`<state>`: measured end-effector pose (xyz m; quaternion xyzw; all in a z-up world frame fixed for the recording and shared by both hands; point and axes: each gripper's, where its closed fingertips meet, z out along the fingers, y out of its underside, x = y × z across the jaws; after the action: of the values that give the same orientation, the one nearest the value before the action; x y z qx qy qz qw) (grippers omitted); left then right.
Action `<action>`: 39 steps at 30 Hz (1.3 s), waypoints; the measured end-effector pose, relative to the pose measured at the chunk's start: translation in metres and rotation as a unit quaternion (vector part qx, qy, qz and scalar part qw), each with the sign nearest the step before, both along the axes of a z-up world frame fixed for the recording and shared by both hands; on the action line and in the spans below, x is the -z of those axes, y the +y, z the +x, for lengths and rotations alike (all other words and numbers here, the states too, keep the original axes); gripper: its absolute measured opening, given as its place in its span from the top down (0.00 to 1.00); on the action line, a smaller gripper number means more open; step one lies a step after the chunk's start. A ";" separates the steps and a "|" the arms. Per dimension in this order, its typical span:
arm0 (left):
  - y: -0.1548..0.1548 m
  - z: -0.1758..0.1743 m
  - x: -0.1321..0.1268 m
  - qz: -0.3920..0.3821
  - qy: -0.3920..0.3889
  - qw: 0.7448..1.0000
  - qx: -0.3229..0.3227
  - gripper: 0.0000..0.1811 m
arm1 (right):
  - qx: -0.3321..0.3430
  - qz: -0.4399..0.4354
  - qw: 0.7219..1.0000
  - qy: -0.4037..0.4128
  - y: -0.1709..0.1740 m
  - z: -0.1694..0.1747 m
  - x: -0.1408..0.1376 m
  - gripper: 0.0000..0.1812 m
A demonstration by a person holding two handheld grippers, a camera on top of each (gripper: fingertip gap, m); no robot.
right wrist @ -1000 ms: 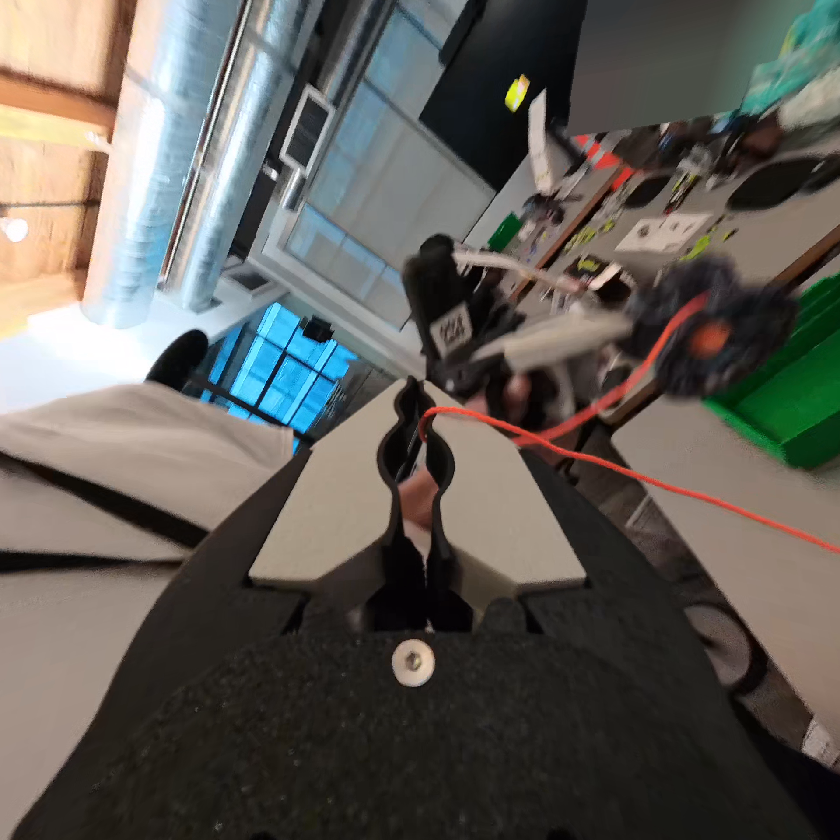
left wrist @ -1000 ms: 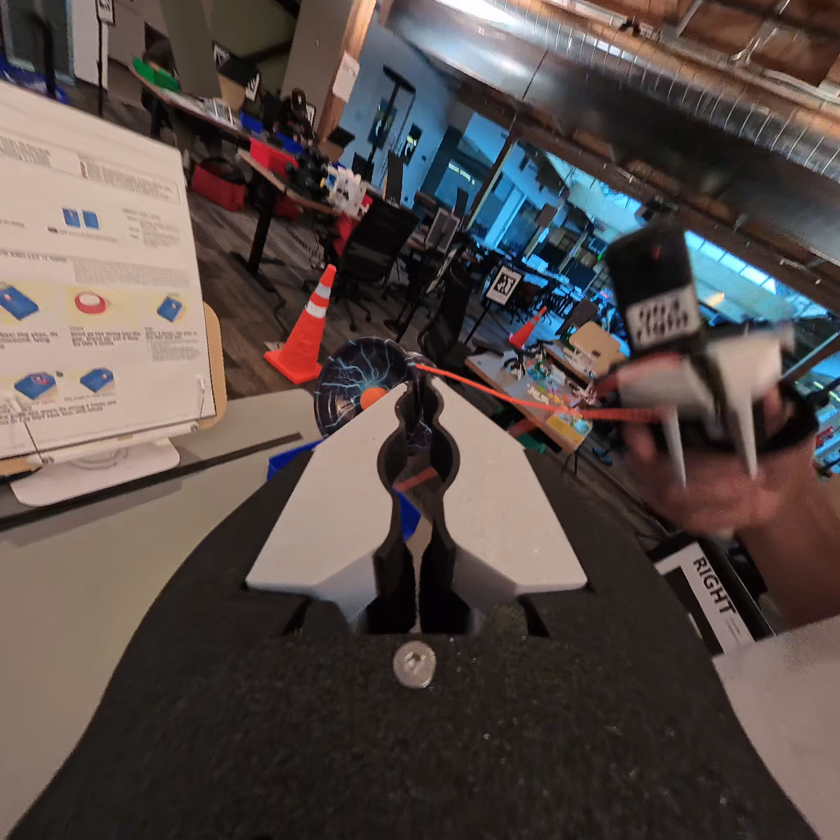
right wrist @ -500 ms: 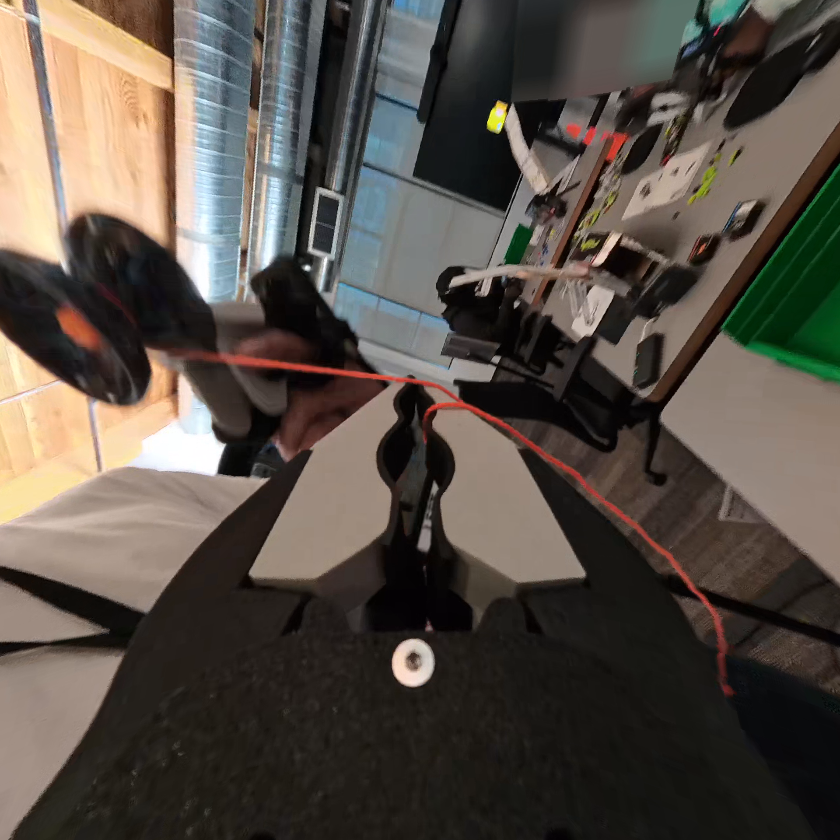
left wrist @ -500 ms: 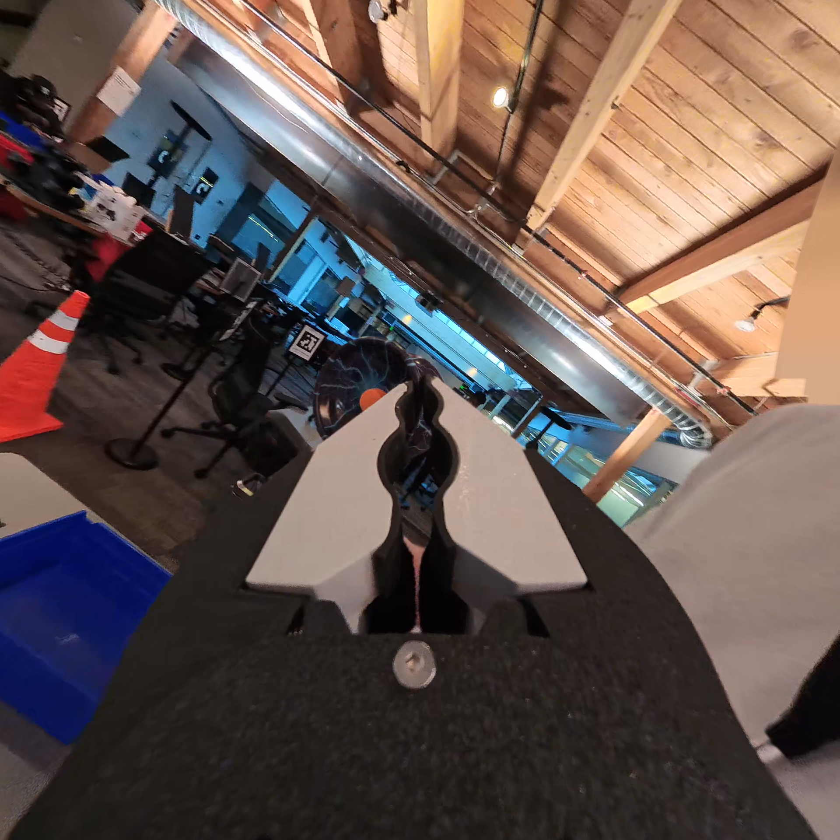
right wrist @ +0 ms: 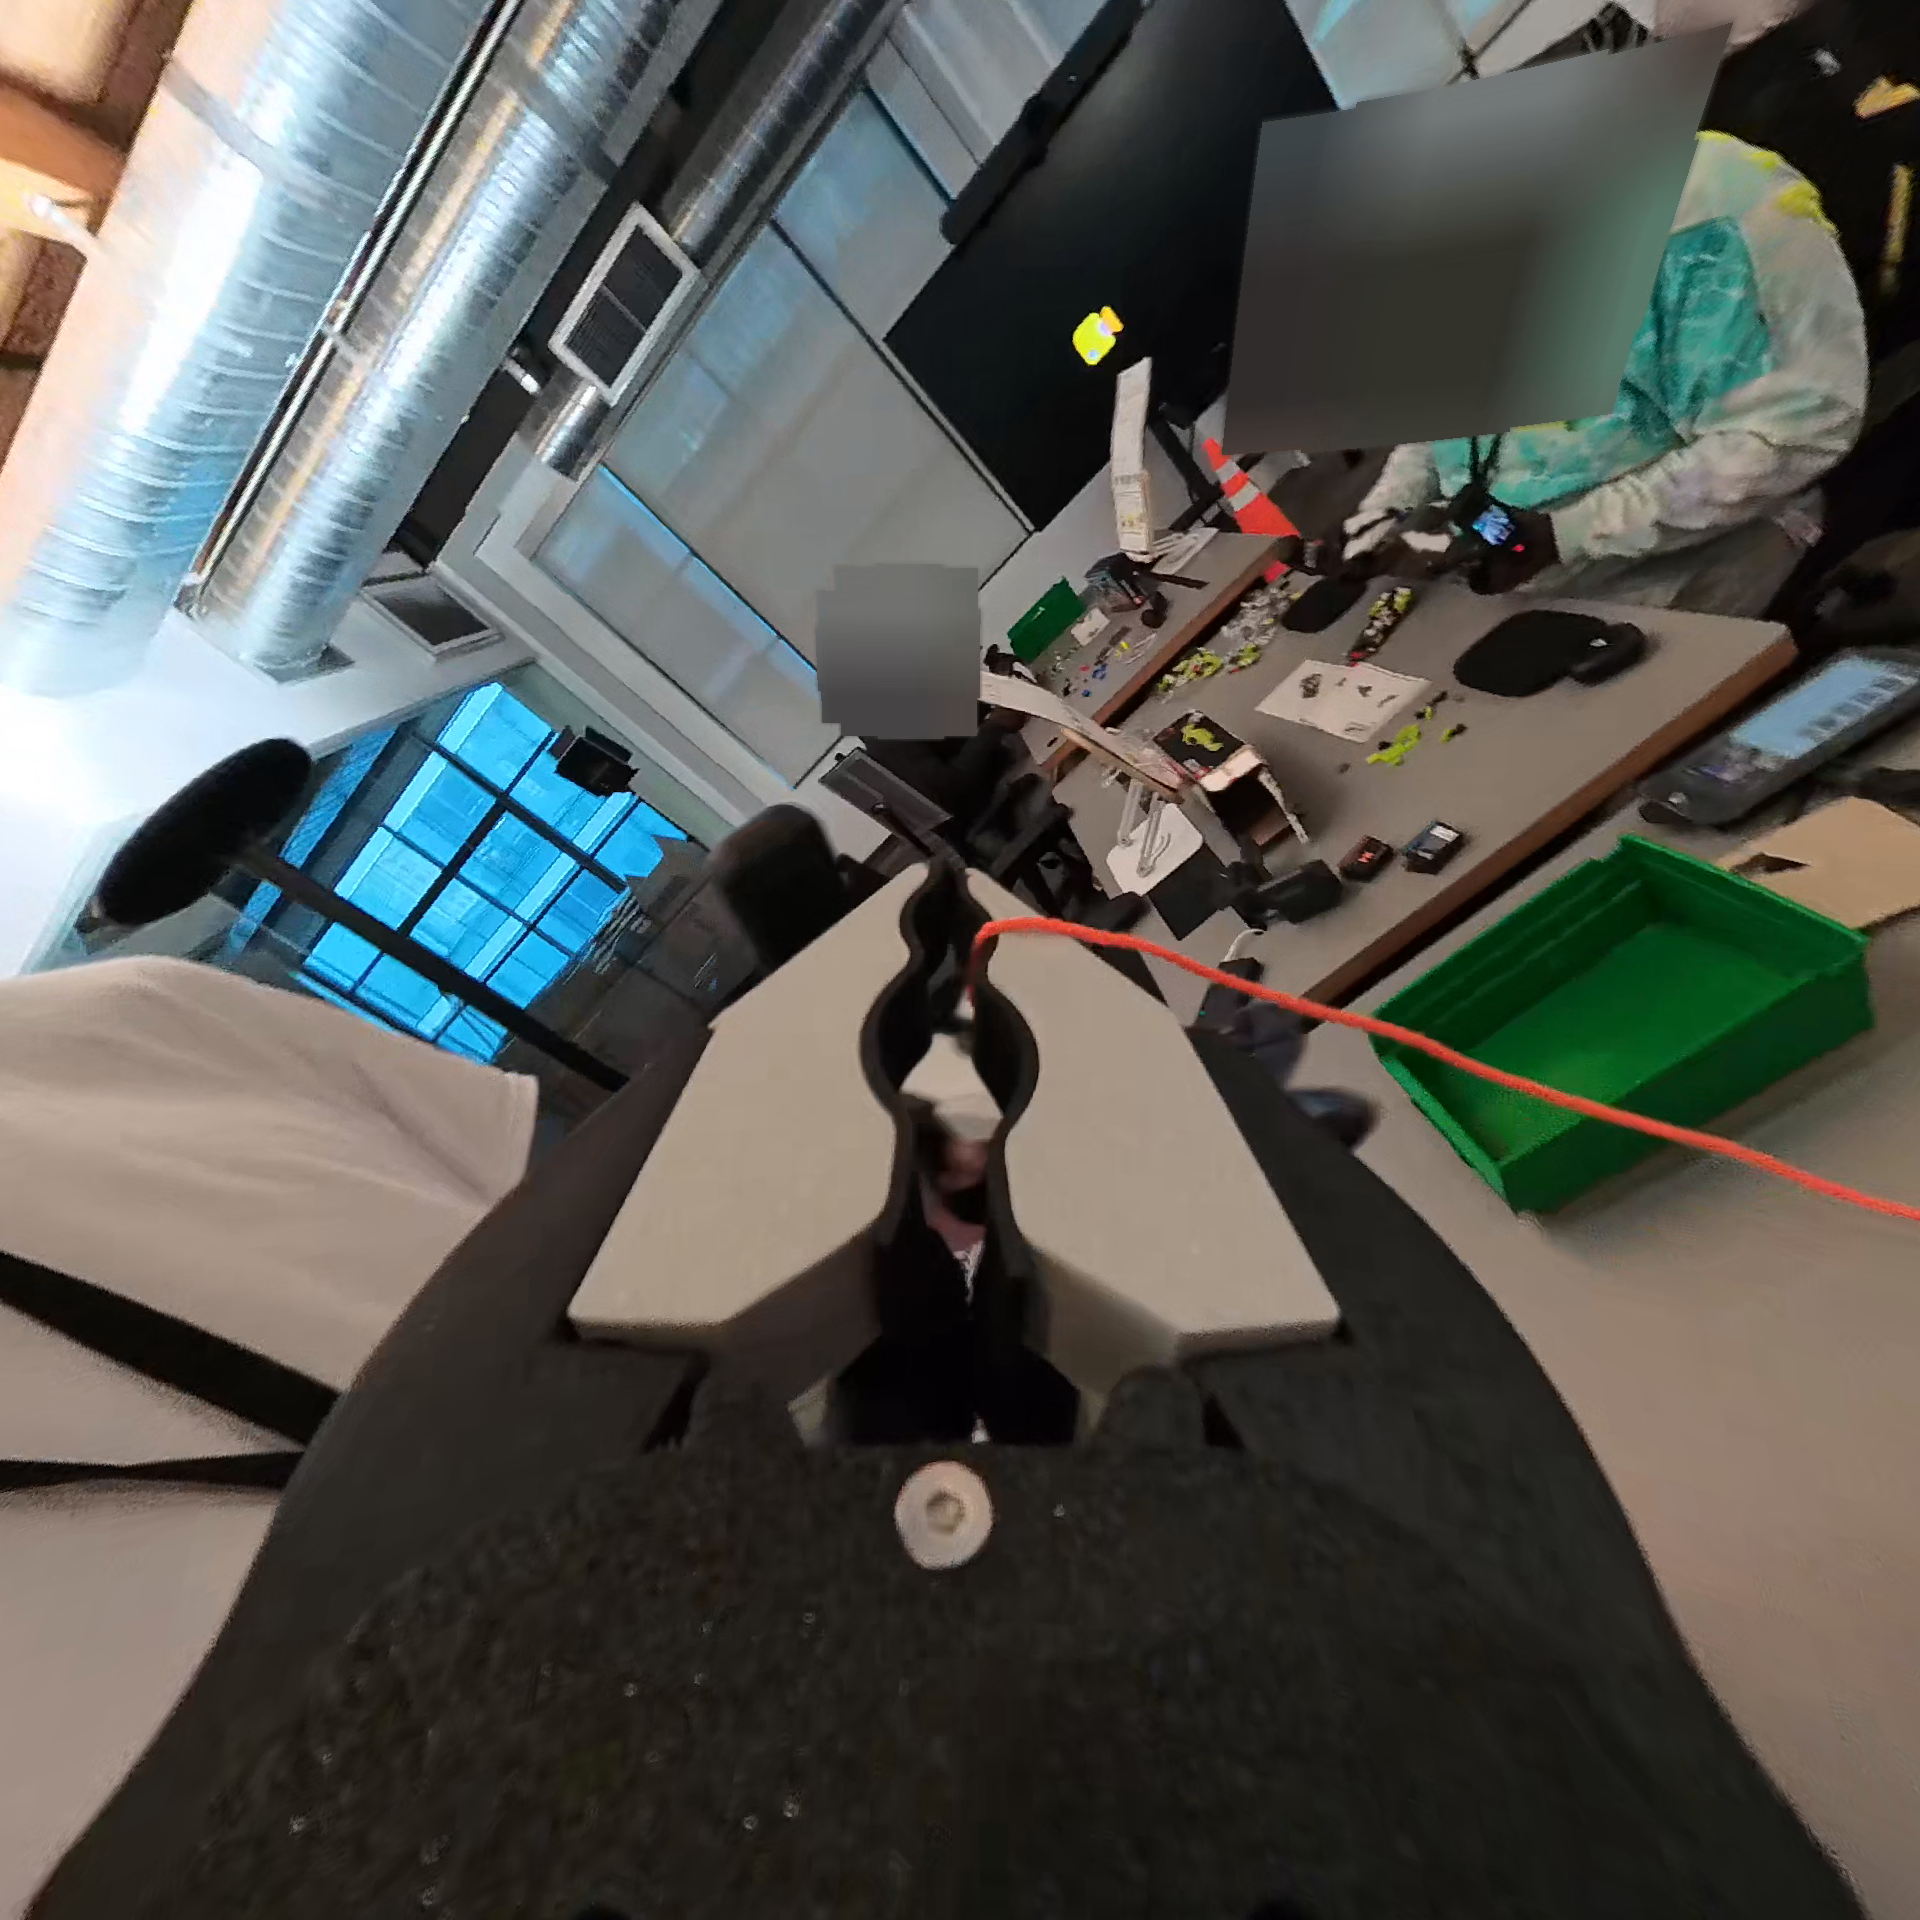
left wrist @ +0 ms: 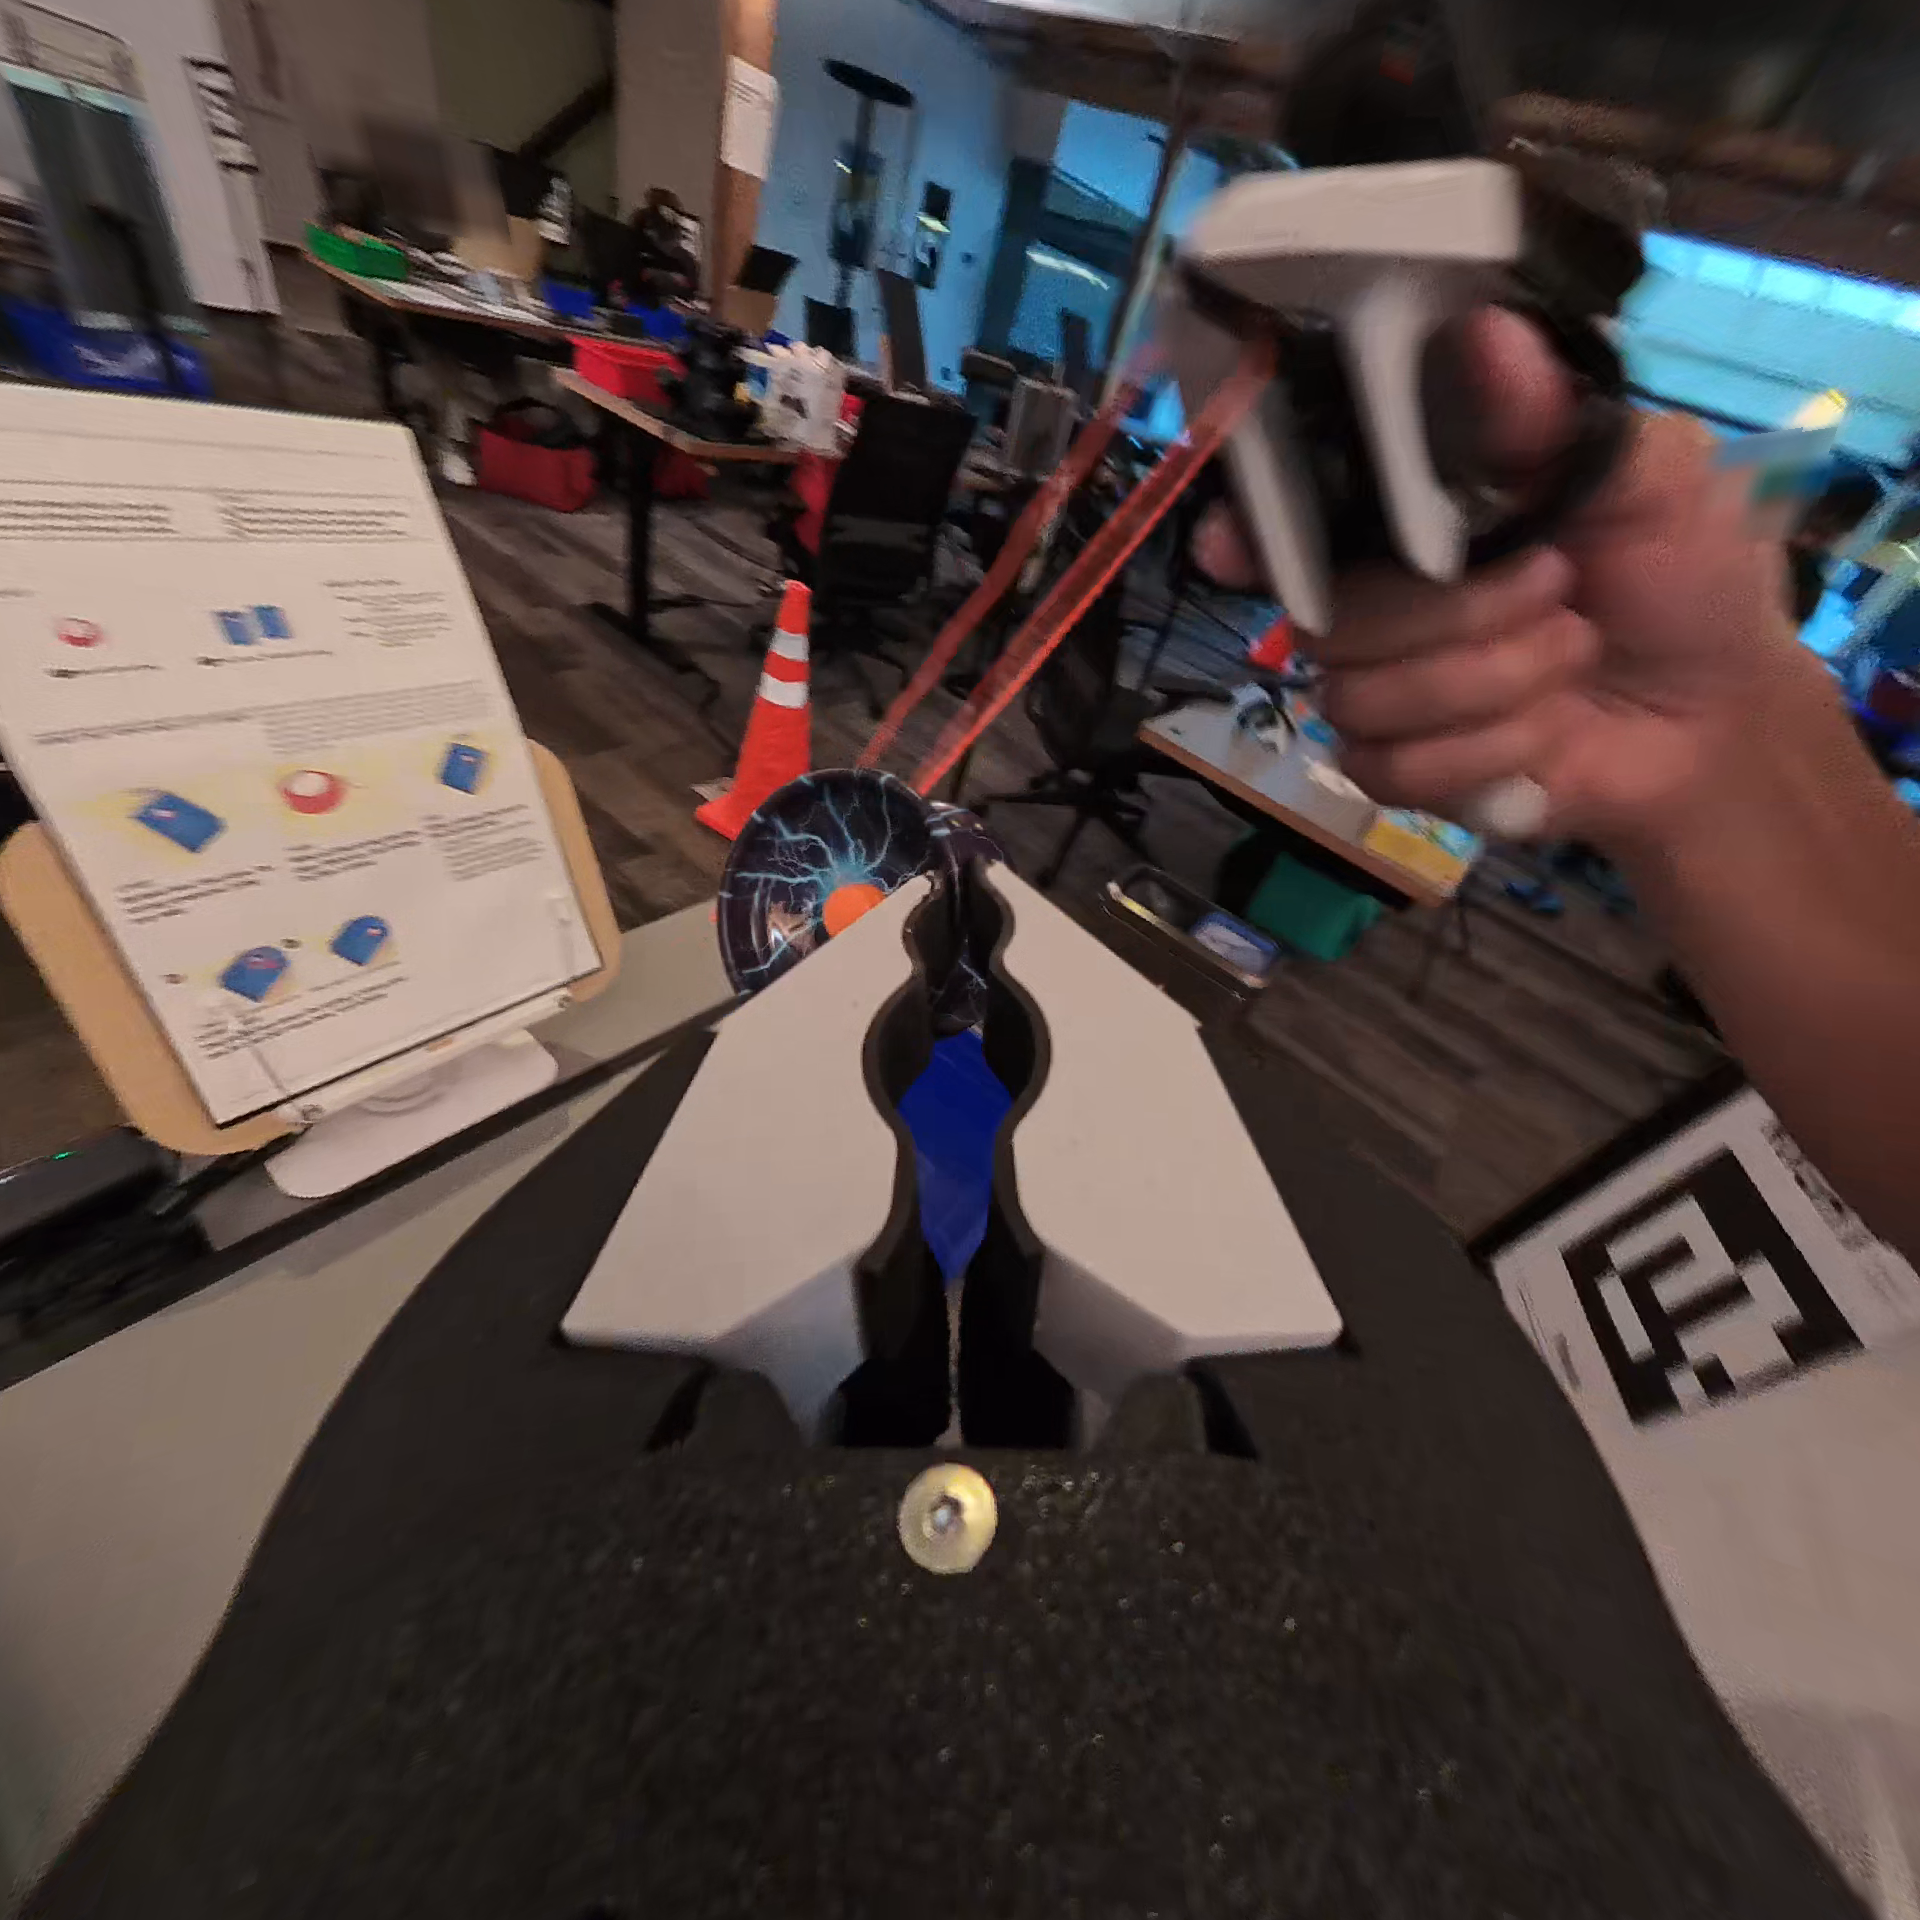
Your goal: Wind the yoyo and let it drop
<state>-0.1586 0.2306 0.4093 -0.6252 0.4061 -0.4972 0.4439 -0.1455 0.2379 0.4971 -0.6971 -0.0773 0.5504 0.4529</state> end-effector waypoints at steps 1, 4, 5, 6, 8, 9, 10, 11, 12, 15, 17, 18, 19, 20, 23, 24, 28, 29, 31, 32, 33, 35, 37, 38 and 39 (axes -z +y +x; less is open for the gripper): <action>0.009 0.002 -0.004 -0.005 -0.011 1.000 -0.019 1.00 | -0.009 0.006 1.000 0.000 -0.007 -0.009 -0.004 1.00; 0.037 0.005 -0.015 -0.017 -0.034 0.996 -0.075 1.00 | -0.040 0.002 0.999 0.015 -0.030 -0.040 -0.002 1.00; 0.044 0.006 -0.020 -0.019 -0.043 0.995 -0.088 1.00 | -0.050 -0.006 0.998 0.024 -0.037 -0.050 0.002 1.00; 0.050 0.006 -0.026 -0.027 -0.057 0.993 -0.095 1.00 | -0.056 -0.016 0.998 0.032 -0.043 -0.059 0.008 1.00; 0.057 0.005 -0.038 -0.045 -0.085 0.991 -0.097 1.00 | -0.062 -0.038 0.996 0.052 -0.051 -0.074 0.022 1.00; 0.058 0.003 -0.045 -0.055 -0.100 0.989 -0.094 1.00 | -0.066 -0.053 0.994 0.069 -0.055 -0.080 0.030 1.00; 0.059 0.001 -0.052 -0.068 -0.118 0.987 -0.089 1.00 | -0.068 -0.071 0.991 0.087 -0.057 -0.084 0.039 1.00; 0.058 -0.001 -0.058 -0.084 -0.136 0.984 -0.077 1.00 | -0.070 -0.089 0.988 0.106 -0.059 -0.087 0.048 1.00; 0.056 -0.003 -0.066 -0.102 -0.155 0.981 -0.064 1.00 | -0.068 -0.105 0.985 0.121 -0.060 -0.088 0.058 1.00; 0.040 -0.013 -0.092 -0.161 -0.230 0.960 0.003 1.00 | -0.047 -0.142 0.980 0.132 -0.053 -0.081 0.089 1.00; 0.022 -0.019 -0.104 -0.191 -0.264 0.944 0.054 1.00 | -0.018 -0.157 0.980 0.122 -0.040 -0.067 0.105 1.00; 0.010 -0.021 -0.107 -0.199 -0.270 0.939 0.079 1.00 | -0.002 -0.158 0.981 0.110 -0.031 -0.059 0.111 1.00; -0.001 -0.024 -0.109 -0.200 -0.273 0.936 0.098 1.00 | 0.011 -0.158 0.982 0.103 -0.022 -0.049 0.114 1.00; -0.013 -0.026 -0.110 -0.196 -0.274 0.934 0.118 1.00 | 0.021 -0.158 0.982 0.105 -0.013 -0.040 0.114 1.00; -0.044 -0.030 -0.100 -0.180 -0.254 0.938 0.154 1.00 | 0.039 -0.134 0.985 0.098 0.012 -0.015 0.099 1.00; -0.051 -0.030 -0.092 -0.175 -0.239 0.942 0.157 1.00 | 0.042 -0.124 0.987 0.090 0.020 -0.009 0.091 1.00; -0.055 -0.026 -0.051 -0.142 -0.168 0.967 0.132 1.00 | 0.044 -0.073 0.996 0.030 0.037 0.000 0.055 1.00; -0.051 -0.024 -0.041 -0.128 -0.147 0.974 0.116 1.00 | 0.045 -0.063 0.997 0.010 0.039 0.001 0.047 1.00; -0.040 -0.021 -0.026 -0.099 -0.112 0.985 0.082 1.00 | 0.046 -0.042 0.998 -0.025 0.037 -0.001 0.034 1.00; -0.032 -0.018 -0.019 -0.079 -0.090 0.991 0.060 1.00 | 0.048 -0.031 0.998 -0.035 0.035 -0.003 0.026 1.00; -0.021 -0.016 -0.010 -0.056 -0.058 0.996 0.031 1.00 | 0.050 -0.020 0.998 -0.035 0.032 -0.005 0.018 1.00; 0.000 -0.014 0.002 -0.022 -0.015 0.999 -0.023 1.00 | 0.049 -0.004 0.998 -0.042 0.023 -0.010 0.005 1.00; 0.021 -0.012 0.004 -0.032 -0.016 0.998 -0.060 1.00 | 0.048 0.010 0.998 -0.046 0.013 -0.017 -0.004 1.00; 0.030 -0.012 0.003 -0.047 -0.024 0.996 -0.076 1.00 | 0.042 0.013 0.998 -0.042 0.006 -0.022 -0.007 1.00; 0.040 -0.012 0.002 -0.059 -0.033 0.994 -0.090 1.00 | 0.035 0.014 0.999 -0.034 0.000 -0.028 -0.010 1.00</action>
<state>-0.1704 0.2703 0.4077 -0.6671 0.3034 -0.4990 0.4626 -0.1735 0.2376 0.5071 -0.7109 -0.0757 0.5091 0.4792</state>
